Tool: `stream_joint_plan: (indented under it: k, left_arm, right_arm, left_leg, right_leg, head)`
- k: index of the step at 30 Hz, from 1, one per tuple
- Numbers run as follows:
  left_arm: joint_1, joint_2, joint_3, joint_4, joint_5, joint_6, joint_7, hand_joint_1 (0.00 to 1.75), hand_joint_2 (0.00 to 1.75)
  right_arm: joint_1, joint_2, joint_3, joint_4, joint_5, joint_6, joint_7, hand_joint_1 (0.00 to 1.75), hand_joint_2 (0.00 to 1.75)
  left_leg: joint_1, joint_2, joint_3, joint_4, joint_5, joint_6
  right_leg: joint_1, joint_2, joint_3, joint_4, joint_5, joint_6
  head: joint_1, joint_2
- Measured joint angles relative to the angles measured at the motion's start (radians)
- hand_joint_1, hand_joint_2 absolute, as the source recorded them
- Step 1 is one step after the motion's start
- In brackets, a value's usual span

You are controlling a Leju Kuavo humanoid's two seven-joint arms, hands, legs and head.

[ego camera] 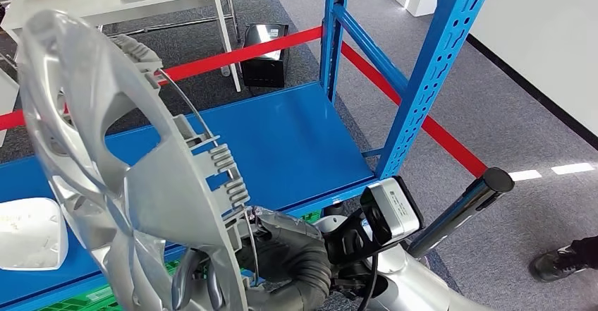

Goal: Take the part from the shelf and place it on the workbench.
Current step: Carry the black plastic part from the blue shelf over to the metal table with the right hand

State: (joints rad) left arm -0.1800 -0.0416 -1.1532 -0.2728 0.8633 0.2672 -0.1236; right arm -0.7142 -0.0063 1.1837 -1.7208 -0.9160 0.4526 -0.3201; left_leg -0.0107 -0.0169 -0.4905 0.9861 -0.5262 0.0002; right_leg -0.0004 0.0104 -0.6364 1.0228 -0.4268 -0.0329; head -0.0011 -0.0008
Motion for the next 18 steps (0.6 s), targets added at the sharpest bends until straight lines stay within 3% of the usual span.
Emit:
stream_joint_plan:
  k: [18]
  left_arm:
    - [0.001,0.000,0.000,0.000,0.006,0.003,-0.005,0.00,1.75]
  right_arm:
    - [-0.003,-0.010,0.002,0.000,-0.004,-0.025,0.021,1.75,1.75]
  left_leg:
    - [0.000,0.000,0.000,0.000,0.000,0.000]
  right_leg:
    - [0.000,0.000,0.000,0.000,0.000,0.000]
  head:
    - [0.000,0.000]
